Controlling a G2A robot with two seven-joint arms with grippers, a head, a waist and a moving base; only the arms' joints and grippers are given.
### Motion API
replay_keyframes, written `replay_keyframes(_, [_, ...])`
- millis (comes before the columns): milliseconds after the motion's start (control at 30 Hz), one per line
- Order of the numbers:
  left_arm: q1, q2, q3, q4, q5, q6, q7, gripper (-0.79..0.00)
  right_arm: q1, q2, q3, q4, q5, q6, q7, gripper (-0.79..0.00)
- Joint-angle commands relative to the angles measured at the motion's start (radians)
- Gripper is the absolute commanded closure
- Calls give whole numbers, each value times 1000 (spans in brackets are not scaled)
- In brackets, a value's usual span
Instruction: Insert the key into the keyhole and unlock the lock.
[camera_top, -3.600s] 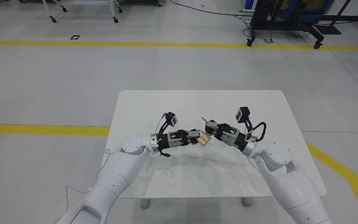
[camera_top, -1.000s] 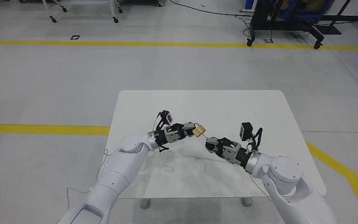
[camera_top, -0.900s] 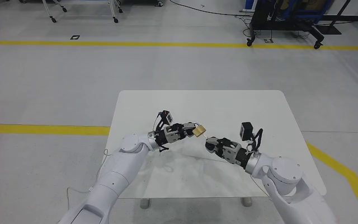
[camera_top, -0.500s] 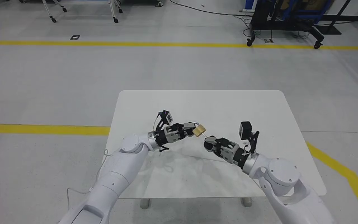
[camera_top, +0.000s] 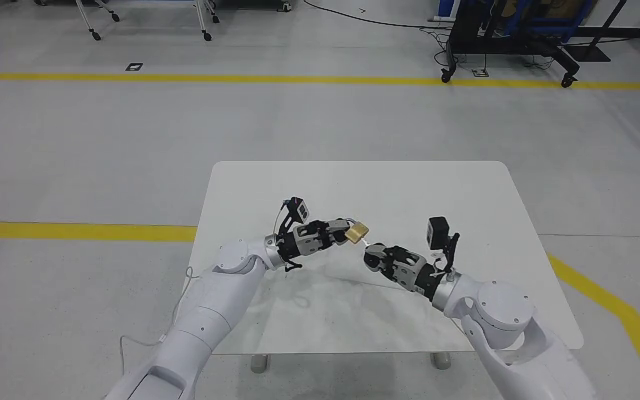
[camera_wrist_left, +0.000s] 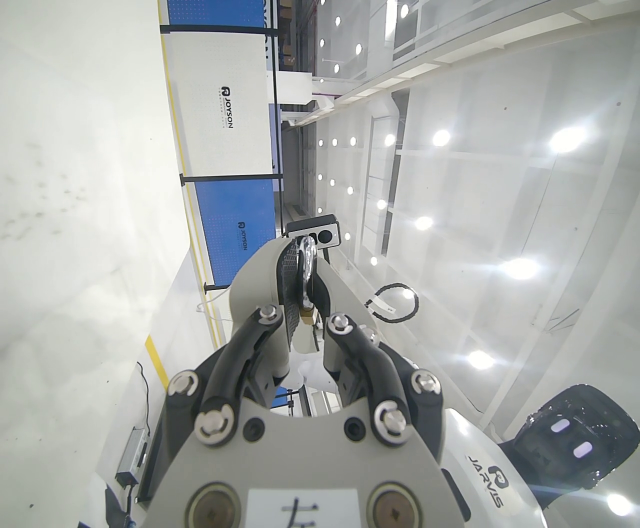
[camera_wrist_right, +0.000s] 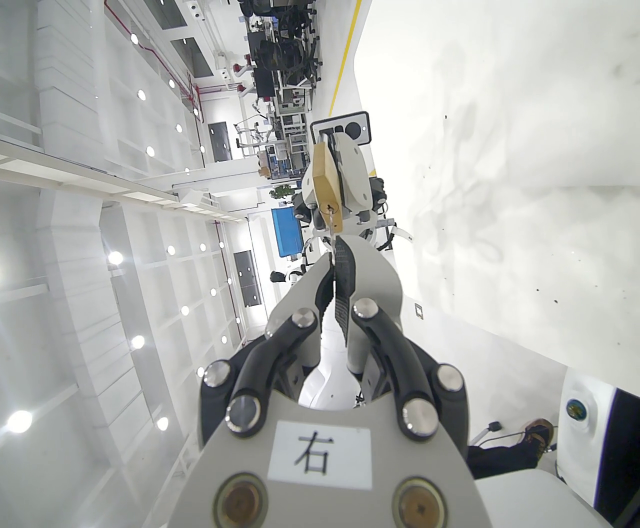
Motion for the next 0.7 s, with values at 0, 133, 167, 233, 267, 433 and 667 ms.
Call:
replay_keyframes(0, [-1,0,1,-1,7,-2,0,0,-1,0,0,-1,0,3,1,0])
replay_keyframes(133, [-3,1,7,-5,44,-16,8,0,1,1,4,0,0,9,6,0])
replay_keyframes(167, [-2,1,8,-7,48,-17,11,0,1,1,5,-1,-2,12,7,0])
replay_keyframes(233, [-2,1,9,-10,58,-23,14,0,1,2,7,-3,-4,20,15,0])
replay_keyframes(267, [-1,2,9,-12,62,-25,15,0,1,2,9,-4,-5,23,19,0])
replay_keyframes(433, [1,3,11,-22,81,-32,13,0,-1,6,26,-9,-15,36,33,0])
replay_keyframes(667, [2,5,15,-35,108,-41,7,0,6,14,50,-17,-40,69,94,0])
